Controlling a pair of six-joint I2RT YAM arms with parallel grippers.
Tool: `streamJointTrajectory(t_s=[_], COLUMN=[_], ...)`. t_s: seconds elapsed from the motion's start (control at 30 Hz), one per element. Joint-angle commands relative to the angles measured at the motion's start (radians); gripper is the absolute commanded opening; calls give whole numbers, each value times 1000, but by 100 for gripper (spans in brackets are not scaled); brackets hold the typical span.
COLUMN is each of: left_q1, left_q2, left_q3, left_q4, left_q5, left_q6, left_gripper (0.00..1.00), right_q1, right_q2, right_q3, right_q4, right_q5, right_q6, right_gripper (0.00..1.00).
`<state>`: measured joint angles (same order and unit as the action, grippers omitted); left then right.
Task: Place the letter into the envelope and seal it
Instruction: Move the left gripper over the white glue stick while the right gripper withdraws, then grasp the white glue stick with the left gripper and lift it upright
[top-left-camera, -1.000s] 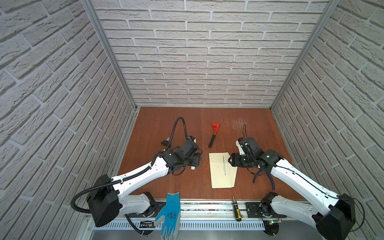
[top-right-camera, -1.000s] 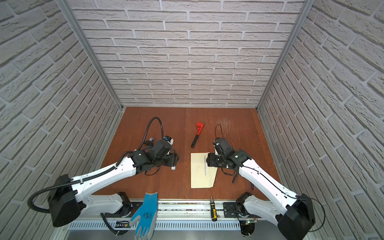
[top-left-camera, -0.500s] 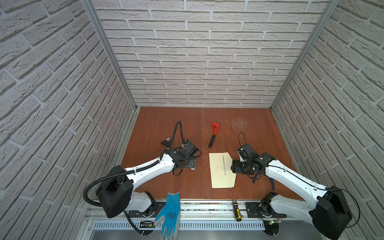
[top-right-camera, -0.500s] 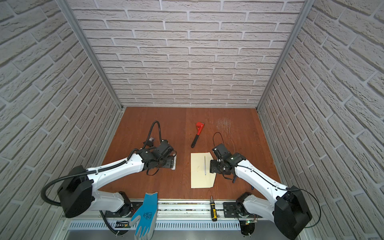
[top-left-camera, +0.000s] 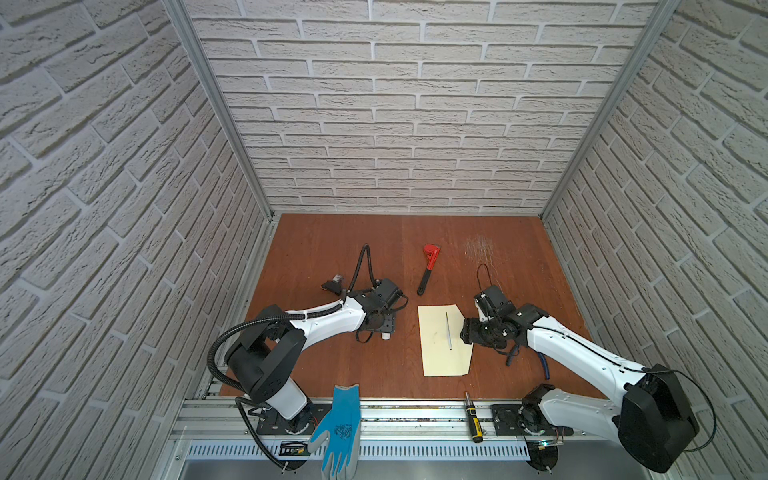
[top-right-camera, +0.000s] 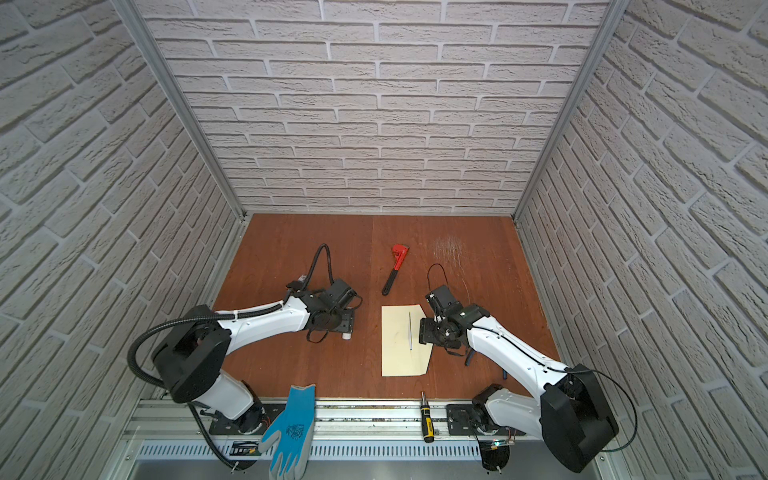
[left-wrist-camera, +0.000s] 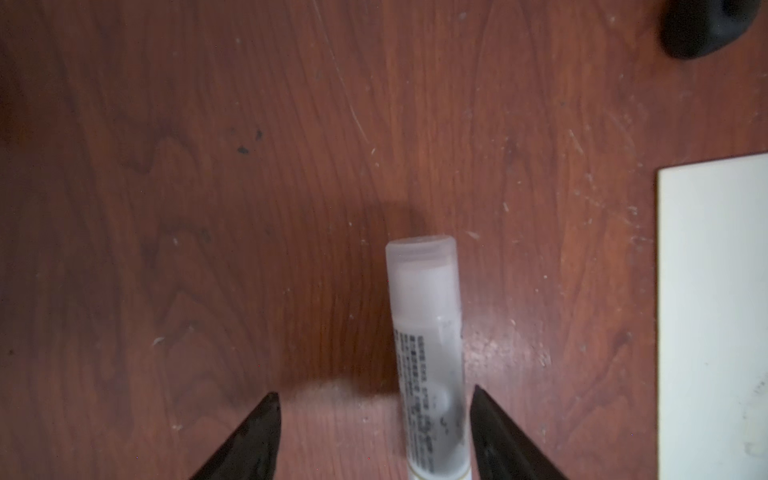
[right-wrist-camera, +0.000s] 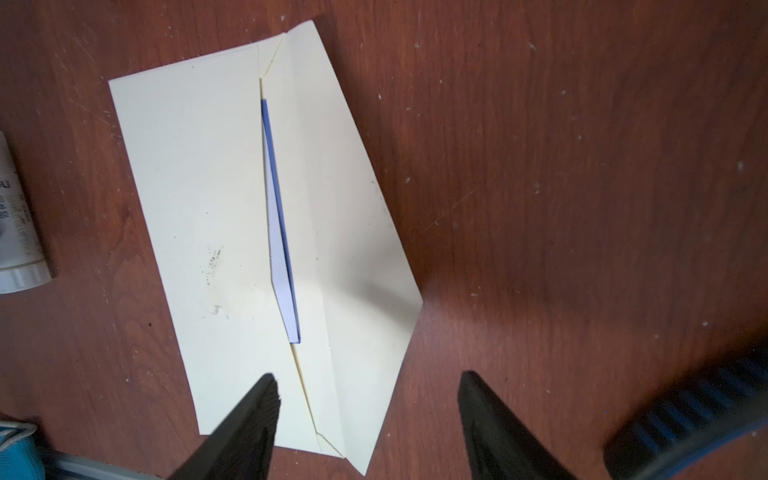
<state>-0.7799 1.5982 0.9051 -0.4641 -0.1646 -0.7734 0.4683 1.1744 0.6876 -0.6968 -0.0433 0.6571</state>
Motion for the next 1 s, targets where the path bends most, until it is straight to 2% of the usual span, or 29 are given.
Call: streamJointTrajectory(t_s=[0.0, 0.23, 0.43, 0.6, 0.67, 0.8, 0.97], left_q1=[7, 1, -1, -4, -8, -38, -154], left_q2=[35, 75, 114, 80, 24, -157, -423], left_q3=[42, 45, 60, 47, 34, -14, -141], left_q4=[25, 15, -7, -4, 6, 94, 346], left_q5=[3, 0, -6, 16, 24, 79, 122], left_q6=[23, 10, 7, 14, 32, 124, 230], left_gripper=[64, 41, 35, 20, 15, 15, 16], right_q1=[-3, -2, -2, 0, 5, 15, 73], right_q2=[-16, -41, -65, -112, -148, -241, -327], right_q3=[4, 11, 32, 68, 95, 144, 169], right_q4=[7, -14, -38, -61, -64, -19, 147], right_q5=[-9, -1, -3, -21, -43, -121, -186], right_q6=[-14, -15, -19, -35, -42, -26, 75], right_gripper=[70, 68, 67, 66, 66, 65, 60])
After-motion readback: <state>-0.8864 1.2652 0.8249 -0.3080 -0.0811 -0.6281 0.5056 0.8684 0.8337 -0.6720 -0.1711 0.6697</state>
